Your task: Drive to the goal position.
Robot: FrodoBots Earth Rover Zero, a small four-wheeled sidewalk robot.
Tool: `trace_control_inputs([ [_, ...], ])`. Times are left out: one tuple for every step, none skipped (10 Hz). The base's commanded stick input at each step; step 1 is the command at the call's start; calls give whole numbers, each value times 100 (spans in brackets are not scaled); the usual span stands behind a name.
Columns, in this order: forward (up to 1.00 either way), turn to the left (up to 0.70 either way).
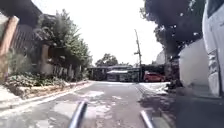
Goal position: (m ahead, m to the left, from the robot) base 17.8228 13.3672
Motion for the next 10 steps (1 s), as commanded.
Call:
trace_control_inputs([
  [100, -4],
  [100, -20],
  [100, -36],
  [100, -40],
  [100, -40],
  [100, -40],
  [100, -40],
  [100, -40],
  [100, -40],
  [100, -40],
])
